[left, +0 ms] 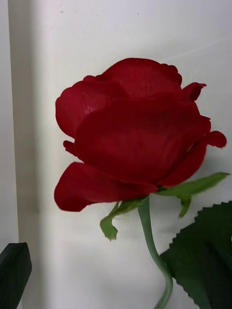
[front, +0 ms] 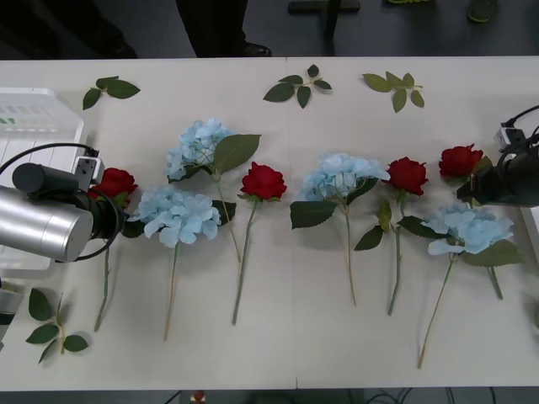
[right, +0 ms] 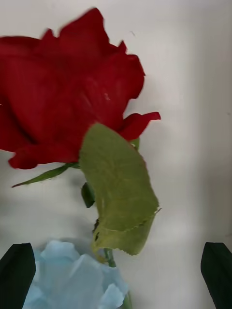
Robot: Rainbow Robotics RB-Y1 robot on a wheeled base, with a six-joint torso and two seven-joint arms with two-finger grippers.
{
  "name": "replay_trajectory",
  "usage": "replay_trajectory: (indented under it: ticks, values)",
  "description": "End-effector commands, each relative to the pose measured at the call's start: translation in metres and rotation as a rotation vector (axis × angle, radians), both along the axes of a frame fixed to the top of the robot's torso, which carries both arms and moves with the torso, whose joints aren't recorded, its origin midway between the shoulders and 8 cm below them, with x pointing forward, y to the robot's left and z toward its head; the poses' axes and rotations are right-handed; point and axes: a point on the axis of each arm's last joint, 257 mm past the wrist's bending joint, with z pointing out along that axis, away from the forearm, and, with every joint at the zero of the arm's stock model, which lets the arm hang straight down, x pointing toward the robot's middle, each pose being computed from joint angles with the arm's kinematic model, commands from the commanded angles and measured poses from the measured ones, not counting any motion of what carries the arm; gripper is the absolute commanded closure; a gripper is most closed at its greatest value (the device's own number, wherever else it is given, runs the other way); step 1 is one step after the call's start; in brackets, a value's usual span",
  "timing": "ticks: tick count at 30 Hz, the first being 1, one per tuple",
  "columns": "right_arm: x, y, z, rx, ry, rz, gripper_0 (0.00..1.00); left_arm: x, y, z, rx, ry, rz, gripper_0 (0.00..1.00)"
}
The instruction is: Place the red flowers into the right box and the blue flowers into the left box. If a person shows an open palm, hand one flower to the person first, then continue sorting.
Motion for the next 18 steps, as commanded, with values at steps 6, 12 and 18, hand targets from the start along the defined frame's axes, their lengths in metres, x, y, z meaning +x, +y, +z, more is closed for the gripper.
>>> replay_trajectory:
  ticks: [6, 12, 18]
  values:
    - [0.009, -0.001, -0.01, 0.004, -0.014, -0.045, 0.0, 0.016, 0.005, 0.002, 0.035, -0.034, -0.012, 0.05]
    - [0.007, 0.002, -0.019, -0.001, -0.002, -0.048, 0.0, 0.013, 0.004, -0.007, 0.045, -0.015, -0.016, 0.6]
    - [0.007, 0.006, -0.025, -0.005, 0.0, -0.049, 0.0, 0.012, 0.004, -0.01, 0.044, -0.009, -0.015, 1.0]
